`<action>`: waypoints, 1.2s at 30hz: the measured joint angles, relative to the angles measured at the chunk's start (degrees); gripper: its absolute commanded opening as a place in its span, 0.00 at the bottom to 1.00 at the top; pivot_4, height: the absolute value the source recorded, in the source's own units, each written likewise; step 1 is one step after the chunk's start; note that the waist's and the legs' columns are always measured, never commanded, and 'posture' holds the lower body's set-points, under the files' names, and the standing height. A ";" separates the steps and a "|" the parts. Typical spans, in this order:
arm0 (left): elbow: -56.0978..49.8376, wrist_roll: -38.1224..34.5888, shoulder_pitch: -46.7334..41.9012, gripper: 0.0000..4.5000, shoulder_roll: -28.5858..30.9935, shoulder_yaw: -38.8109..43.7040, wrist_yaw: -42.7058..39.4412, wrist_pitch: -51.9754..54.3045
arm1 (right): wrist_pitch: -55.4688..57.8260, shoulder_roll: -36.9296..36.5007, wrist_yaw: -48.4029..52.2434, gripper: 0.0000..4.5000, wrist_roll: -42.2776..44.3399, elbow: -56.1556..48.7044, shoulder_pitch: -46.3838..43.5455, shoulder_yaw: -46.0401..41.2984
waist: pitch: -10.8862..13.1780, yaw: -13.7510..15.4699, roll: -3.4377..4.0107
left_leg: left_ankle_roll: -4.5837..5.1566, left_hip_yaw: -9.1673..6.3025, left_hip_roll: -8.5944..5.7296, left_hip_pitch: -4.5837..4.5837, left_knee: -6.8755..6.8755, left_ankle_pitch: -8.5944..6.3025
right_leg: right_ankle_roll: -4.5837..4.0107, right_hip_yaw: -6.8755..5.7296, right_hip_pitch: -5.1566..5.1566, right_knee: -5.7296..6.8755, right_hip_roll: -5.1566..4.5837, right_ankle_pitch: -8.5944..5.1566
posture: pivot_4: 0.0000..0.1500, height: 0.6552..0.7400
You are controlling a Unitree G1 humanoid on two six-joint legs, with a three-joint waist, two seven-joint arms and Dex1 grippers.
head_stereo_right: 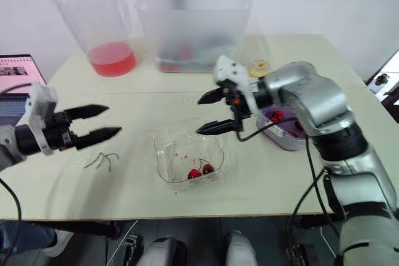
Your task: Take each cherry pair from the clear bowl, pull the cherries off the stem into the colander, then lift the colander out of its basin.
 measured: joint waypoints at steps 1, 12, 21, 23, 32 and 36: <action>-1.17 0.13 0.61 0.98 -0.45 -0.57 -0.50 -0.24 | 1.42 0.53 0.19 1.00 -1.84 -0.54 -2.04 3.64 | 0.00 -0.10 0.00 | 0.00 0.00 0.00 0.00 -0.03 0.00 | 0.00 0.00 -0.02 0.00 0.00 0.00 | 1.00 0.39; -7.79 1.56 7.45 0.98 -6.82 -2.37 1.00 -1.87 | 5.50 5.82 8.47 1.00 -15.91 6.28 -12.51 30.24 | -0.01 -0.26 -0.02 | 0.03 -0.01 -0.01 -0.10 -0.06 -0.01 | 0.00 0.03 -0.17 0.05 0.05 0.00 | 1.00 0.39; -10.06 2.95 9.85 0.98 -9.94 -2.35 4.47 -3.16 | 1.44 7.30 11.91 1.00 -24.64 5.99 -11.30 38.07 | -0.01 -0.15 -0.02 | 0.02 -0.01 -0.04 -0.10 -0.04 0.00 | 0.00 0.02 -0.16 0.04 0.03 0.00 | 1.00 0.39; -10.44 3.27 10.01 0.98 -10.73 -2.42 4.88 -3.68 | 1.22 7.98 11.92 1.00 -25.50 5.95 -11.30 38.16 | -0.01 -0.19 -0.02 | 0.02 -0.01 -0.03 -0.10 -0.04 0.00 | 0.00 0.02 -0.16 0.04 0.04 0.00 | 1.00 0.39; -11.52 3.71 11.32 0.98 -10.92 -2.07 5.78 -4.17 | -13.60 10.97 8.67 1.00 -35.33 11.54 -10.01 38.50 | -0.02 -0.12 -0.02 | 0.00 0.00 -0.04 -0.08 -0.02 0.01 | 0.00 0.01 -0.13 0.04 0.04 0.00 | 1.00 0.39; -11.02 3.74 10.06 0.98 -10.93 -2.24 5.74 -4.17 | -18.33 11.09 8.09 1.00 -37.67 14.51 -11.74 34.47 | -0.02 -0.16 -0.02 | 0.00 0.01 -0.04 -0.08 -0.02 0.01 | 0.00 0.01 -0.14 0.04 0.05 0.00 | 1.00 0.39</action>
